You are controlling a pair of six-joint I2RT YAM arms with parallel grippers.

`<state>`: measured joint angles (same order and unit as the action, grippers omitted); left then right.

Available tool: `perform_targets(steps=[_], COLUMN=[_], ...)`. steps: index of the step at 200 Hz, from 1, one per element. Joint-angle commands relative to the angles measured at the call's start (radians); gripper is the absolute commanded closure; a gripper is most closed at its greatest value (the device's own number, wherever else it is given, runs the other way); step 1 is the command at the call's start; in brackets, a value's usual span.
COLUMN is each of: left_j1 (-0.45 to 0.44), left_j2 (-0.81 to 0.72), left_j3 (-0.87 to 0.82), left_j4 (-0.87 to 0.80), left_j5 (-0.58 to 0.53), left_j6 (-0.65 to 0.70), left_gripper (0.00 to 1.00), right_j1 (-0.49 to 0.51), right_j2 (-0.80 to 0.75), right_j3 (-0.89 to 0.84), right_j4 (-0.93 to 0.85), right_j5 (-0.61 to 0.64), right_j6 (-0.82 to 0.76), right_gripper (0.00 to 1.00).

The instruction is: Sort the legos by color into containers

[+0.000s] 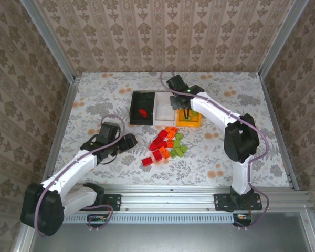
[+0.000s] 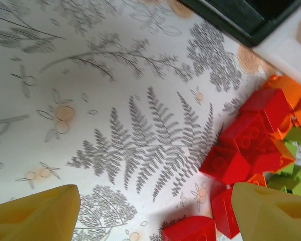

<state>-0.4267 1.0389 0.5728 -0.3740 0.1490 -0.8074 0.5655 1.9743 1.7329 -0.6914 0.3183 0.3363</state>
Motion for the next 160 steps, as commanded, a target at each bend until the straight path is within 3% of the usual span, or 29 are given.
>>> perform_targets(steps=[1, 45, 76, 100, 137, 160], left_j1=[0.045, 0.056, 0.015, -0.001, -0.023, -0.107], left_j2=[0.002, 0.045, 0.058, 0.026, 0.027, 0.059], left_j3=[0.038, 0.032, 0.005, -0.025, -0.011, 0.041], left_j4=[-0.038, -0.03, -0.023, -0.01, -0.018, -0.08], left_j5=[0.009, 0.103, 0.137, 0.13, 0.133, 0.092], left_j6=[0.039, 0.059, 0.057, 0.035, 0.056, 0.107], left_gripper=[0.19, 0.2, 0.22, 0.21, 0.18, 0.19], right_j1=[0.086, 0.094, 0.081, 0.072, 0.068, 0.072], right_j2=[0.036, 0.194, 0.274, 0.27, 0.23, 0.155], right_j3=[0.08, 0.192, 0.264, 0.242, 0.218, 0.165], right_j4=[-0.052, -0.063, -0.1, -0.091, -0.084, -0.039], right_j5=[0.023, -0.016, -0.03, -0.035, -0.055, -0.09], right_j6=[-0.008, 0.016, 0.014, 0.02, 0.022, 0.012], right_gripper=[0.66, 0.66, 0.65, 0.62, 0.49, 0.48])
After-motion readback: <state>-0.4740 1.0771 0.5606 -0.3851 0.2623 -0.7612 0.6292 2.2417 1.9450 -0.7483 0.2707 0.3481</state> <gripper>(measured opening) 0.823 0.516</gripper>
